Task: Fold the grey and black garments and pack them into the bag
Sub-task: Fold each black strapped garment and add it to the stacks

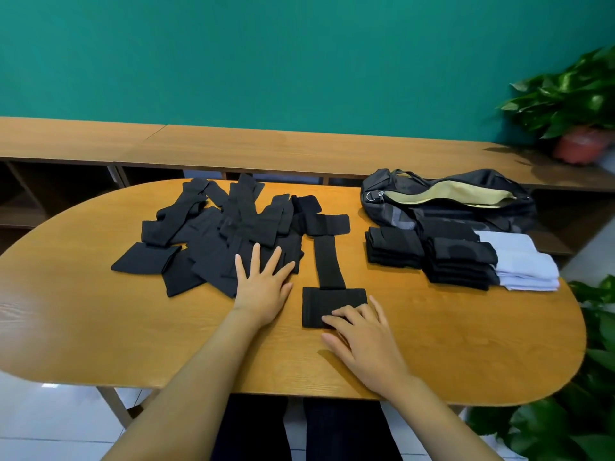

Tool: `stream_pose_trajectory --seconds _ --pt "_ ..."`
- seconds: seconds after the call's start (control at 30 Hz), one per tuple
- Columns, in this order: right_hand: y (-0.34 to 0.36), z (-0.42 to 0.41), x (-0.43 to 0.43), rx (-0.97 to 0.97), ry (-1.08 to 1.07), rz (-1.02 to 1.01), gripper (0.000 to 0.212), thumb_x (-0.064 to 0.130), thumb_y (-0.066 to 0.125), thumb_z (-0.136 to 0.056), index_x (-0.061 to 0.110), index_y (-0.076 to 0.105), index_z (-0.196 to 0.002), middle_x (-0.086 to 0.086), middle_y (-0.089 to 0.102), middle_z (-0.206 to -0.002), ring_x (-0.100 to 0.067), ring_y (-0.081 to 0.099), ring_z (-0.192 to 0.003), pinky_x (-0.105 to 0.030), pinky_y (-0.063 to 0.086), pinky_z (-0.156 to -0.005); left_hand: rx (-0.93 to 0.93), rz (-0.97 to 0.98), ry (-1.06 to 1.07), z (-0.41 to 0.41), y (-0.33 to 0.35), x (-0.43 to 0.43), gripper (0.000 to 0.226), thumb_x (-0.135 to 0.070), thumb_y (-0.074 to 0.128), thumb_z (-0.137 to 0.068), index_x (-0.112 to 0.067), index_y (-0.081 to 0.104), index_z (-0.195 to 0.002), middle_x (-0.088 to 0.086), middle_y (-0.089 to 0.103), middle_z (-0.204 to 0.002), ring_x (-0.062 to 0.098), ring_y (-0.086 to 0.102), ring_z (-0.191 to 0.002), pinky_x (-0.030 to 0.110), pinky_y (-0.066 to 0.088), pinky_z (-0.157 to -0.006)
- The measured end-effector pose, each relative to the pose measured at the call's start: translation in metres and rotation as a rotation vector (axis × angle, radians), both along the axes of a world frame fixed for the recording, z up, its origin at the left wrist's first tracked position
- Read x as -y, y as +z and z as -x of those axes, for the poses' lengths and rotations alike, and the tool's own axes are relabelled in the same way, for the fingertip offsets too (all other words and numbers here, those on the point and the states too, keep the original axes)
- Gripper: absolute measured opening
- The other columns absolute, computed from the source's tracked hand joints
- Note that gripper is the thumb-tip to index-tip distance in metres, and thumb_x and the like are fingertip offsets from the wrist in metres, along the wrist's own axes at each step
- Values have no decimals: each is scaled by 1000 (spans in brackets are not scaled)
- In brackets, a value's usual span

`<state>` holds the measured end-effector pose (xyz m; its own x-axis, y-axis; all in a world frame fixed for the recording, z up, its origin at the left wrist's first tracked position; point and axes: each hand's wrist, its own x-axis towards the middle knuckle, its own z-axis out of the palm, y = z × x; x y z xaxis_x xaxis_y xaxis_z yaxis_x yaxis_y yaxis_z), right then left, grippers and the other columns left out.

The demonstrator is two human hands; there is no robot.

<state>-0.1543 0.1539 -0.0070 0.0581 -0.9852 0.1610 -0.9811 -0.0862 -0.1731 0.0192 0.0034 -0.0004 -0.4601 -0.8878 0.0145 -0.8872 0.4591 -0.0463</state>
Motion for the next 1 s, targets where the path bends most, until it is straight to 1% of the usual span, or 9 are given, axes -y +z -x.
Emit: stream_pose_trajectory --seconds 0.17,0.33,0.43,0.57,0.7,0.8,0.9,0.93,1.0 --pt "12 4 2 44 22 7 72 65 2 -91 37 51 -136 20 50 -133 -1 38 -126 -31 -5 -119 -68 -48 8 2 7 -8 50 -50 23 -103 -37 23 -151 -2 -1 -164 33 -19 -147 63 -15 -111" --pt "28 13 43 34 -43 43 58 58 17 -98 32 49 -139 15 46 -142 -4 33 -134 -35 -1 -120 -145 53 -44 7 24 -1 45 -44 28 -104 -32 36 -147 -2 15 -162 25 -4 -150 61 -13 -114" --pt "36 19 80 41 -92 51 48 49 27 -103 28 47 -141 11 45 -145 -8 33 -136 -37 2 -121 -192 108 -95 17 38 18 43 -40 32 -104 -30 40 -145 -3 23 -160 22 4 -150 58 -13 -115" --pt "43 28 132 40 -143 42 44 42 30 -104 24 45 -143 7 42 -148 -12 31 -139 -39 6 -121 -250 122 -138 41 57 60 40 -37 38 -103 -28 46 -141 -5 34 -154 18 15 -147 54 -11 -116" --pt "45 37 174 15 -187 -10 43 37 30 -105 22 42 -144 4 39 -151 -14 29 -141 -41 8 -120 -295 116 -154 72 69 106 40 -34 44 -102 -25 46 -141 -5 40 -149 18 25 -142 50 -4 -117" --pt "40 38 195 -49 -185 -64 42 35 29 -106 21 42 -143 3 38 -152 -16 26 -143 -44 5 -119 -287 56 -157 94 66 134 47 -36 51 -99 -23 42 -143 -3 41 -149 21 26 -141 53 0 -118" --pt "29 34 207 -100 -200 -111 46 37 28 -105 19 37 -147 0 34 -155 -20 19 -146 -47 -1 -118 -205 -37 -125 107 54 153 65 -49 60 -90 -27 34 -145 -1 45 -143 26 30 -138 61 -1 -115" --pt "26 33 209 -113 -211 -137 49 39 27 -105 18 35 -149 -1 30 -157 -21 16 -147 -48 -3 -118 -165 -41 -118 109 50 158 64 -52 62 -87 -30 38 -142 -1 48 -138 27 32 -136 64 -1 -113" --pt "19 31 211 -132 -224 -193 55 43 24 -105 15 27 -152 -4 22 -160 -22 9 -149 -49 -6 -118 -129 -1 -115 110 44 164 43 -51 63 -87 -33 53 -125 -3 55 -126 27 36 -131 65 -2 -113"
